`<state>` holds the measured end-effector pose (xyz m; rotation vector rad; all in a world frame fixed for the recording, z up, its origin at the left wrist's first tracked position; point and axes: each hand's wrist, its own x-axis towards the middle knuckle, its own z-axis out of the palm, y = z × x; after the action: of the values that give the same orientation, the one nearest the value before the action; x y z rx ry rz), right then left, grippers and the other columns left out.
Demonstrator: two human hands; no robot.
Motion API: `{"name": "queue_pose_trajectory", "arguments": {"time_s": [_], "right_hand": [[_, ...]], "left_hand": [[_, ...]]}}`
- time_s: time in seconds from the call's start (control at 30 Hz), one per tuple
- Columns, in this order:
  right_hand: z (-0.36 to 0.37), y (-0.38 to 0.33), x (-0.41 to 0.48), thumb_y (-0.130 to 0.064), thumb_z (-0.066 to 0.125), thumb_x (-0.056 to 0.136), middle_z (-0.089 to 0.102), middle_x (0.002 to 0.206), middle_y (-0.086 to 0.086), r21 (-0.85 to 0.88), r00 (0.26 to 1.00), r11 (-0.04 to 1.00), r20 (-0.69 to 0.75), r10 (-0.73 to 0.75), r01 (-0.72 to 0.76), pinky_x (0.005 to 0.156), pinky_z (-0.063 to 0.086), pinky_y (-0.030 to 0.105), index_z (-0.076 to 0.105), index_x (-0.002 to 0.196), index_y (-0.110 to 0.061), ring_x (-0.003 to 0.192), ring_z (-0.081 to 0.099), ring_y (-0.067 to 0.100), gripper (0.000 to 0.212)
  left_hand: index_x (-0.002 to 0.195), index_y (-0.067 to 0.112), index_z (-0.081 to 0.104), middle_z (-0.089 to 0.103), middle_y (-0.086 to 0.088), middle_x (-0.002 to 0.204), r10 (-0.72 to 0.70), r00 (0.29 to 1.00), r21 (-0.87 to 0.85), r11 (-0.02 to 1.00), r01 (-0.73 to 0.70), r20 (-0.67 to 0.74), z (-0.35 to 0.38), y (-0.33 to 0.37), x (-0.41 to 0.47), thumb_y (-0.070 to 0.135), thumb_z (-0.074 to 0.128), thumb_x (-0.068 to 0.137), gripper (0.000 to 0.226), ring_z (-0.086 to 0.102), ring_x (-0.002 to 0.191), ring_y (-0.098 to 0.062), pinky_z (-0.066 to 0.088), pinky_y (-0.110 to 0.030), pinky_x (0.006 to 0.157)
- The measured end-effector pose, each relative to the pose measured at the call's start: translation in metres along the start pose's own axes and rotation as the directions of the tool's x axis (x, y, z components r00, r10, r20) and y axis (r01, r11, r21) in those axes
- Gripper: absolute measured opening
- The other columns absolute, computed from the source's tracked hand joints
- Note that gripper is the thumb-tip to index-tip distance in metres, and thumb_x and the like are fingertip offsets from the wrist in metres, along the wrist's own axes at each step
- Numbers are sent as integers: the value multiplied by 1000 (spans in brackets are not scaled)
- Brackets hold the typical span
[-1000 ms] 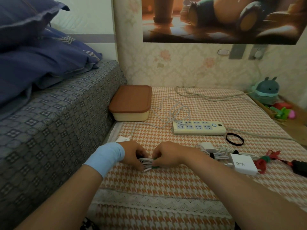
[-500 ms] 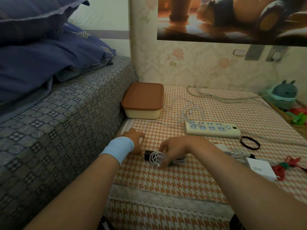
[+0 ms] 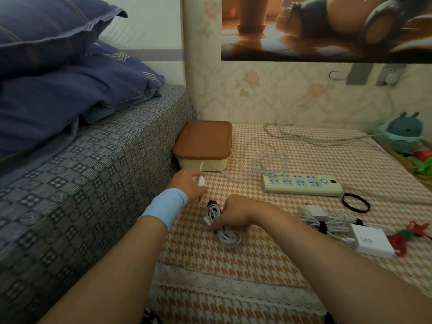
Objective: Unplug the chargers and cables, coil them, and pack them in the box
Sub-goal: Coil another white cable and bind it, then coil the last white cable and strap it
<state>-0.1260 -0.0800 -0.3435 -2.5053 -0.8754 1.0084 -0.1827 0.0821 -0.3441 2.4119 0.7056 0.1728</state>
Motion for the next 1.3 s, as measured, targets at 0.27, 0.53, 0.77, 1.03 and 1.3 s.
{"name": "queue_pose_trajectory", "arguments": {"time_s": [0.27,0.53,0.77,1.03,1.3], "right_hand": [[-31,21,1,-42,43,103,65,111,12,527,966,841,-257,18,124,63,54,35,57,112,-16,85,70,27,31],[-35,70,42,-21,56,101,54,75,13,318,908,947,-407,98,41,62,34,35,61,78,-10,68,49,27,25],[-18,65,42,-38,51,102,35,153,17,-245,804,965,-590,-69,-97,107,38,49,37,151,-16,138,36,36,55],[-1,60,25,-38,47,101,21,163,11,-465,926,884,-352,-140,-43,118,23,51,19,160,-23,149,22,33,67],[-35,73,-25,-26,53,102,47,154,3,-200,892,975,-418,-172,95,110,42,43,50,147,-22,137,47,26,45]], "left_hand": [[136,22,55,53,-4,140,29,990,-373,928,26,141,29,52,11,40,58,94,45,59,106,-23,56,-32,73],[148,29,36,41,-6,150,47,956,-81,996,-25,289,45,62,12,28,46,101,48,57,117,-30,54,-39,88],[157,20,10,-3,-14,163,-246,895,657,751,-67,373,26,57,-23,71,49,86,96,3,149,-36,16,-48,119],[149,22,31,46,-9,140,-137,937,321,947,28,322,39,40,-20,33,75,83,80,51,120,-31,49,-41,98],[146,21,41,46,-9,145,-112,952,505,862,-49,284,36,37,-4,16,58,93,56,51,121,-29,48,-39,100]]}}
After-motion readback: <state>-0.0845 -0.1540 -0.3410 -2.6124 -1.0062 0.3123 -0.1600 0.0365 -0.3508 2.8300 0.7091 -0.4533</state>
